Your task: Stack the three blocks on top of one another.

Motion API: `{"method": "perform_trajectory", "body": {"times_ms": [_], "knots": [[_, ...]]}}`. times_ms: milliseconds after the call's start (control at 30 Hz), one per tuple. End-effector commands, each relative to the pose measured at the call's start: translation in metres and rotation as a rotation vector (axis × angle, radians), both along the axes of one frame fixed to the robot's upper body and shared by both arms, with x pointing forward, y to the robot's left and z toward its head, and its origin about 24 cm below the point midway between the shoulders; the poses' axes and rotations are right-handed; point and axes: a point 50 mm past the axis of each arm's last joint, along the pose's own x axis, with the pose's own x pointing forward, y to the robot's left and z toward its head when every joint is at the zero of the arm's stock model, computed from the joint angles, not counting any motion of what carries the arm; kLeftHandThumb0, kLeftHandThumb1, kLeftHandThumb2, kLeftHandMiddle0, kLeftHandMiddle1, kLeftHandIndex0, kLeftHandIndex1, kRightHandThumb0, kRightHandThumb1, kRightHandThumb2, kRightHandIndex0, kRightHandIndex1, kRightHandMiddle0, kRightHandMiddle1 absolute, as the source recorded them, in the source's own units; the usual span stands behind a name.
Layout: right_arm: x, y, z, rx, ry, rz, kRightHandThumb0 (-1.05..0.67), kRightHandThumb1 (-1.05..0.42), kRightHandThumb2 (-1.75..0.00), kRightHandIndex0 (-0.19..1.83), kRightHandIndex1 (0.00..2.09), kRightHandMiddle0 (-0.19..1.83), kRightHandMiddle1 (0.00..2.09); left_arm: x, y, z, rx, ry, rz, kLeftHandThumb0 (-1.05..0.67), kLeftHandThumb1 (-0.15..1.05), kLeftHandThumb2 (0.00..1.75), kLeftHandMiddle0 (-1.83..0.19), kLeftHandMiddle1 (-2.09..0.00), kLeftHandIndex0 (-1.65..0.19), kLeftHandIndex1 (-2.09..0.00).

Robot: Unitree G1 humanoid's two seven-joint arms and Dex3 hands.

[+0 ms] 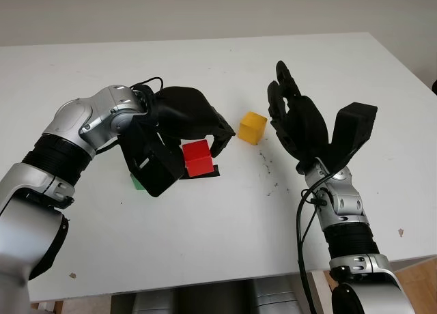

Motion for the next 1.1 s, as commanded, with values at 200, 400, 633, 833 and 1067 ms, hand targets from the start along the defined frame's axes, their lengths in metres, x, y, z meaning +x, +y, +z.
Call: {"method": "perform_trajectory", "body": {"times_ms": [200,400,633,833,1067], "knots": [[-0.003,0.001,0.005,0.001,-0.018,0.001,-0.64,-1.05,-0.59,-0.19,0.0,-0.19,0.0,0.001,-0.001,-0.001,0.014,-0.025,-0.008,-0.31,0.83,0.05,-0.35,-0.08,-0.53,-1.59],[-0.005,0.0,0.003,-0.004,-0.016,0.001,-0.65,-1.05,-0.6,-0.19,0.0,-0.19,0.0,0.0,-0.002,-0.007,0.046,-0.087,-0.039,-0.32,0.83,0.05,-0.36,-0.08,-0.49,-1.54],[-0.006,0.0,0.002,0.001,-0.014,0.01,-0.65,-1.05,-0.6,-0.19,0.0,-0.19,0.0,0.0,-0.003,-0.012,0.066,-0.107,-0.061,-0.38,0.82,0.05,-0.36,-0.08,-0.49,-1.49],[-0.006,0.001,0.001,0.002,-0.014,0.006,-0.65,-1.05,-0.6,-0.19,0.0,-0.19,0.0,-0.001,-0.003,-0.018,0.072,-0.118,-0.076,-0.43,0.8,0.05,-0.36,-0.08,-0.51,-1.46],[-0.006,0.001,0.002,-0.003,-0.018,0.008,-0.64,-1.05,-0.62,-0.19,0.0,-0.19,0.0,0.0,-0.004,-0.021,0.064,-0.1,-0.08,-0.43,0.79,0.05,-0.38,-0.09,-0.55,-1.44]]}}
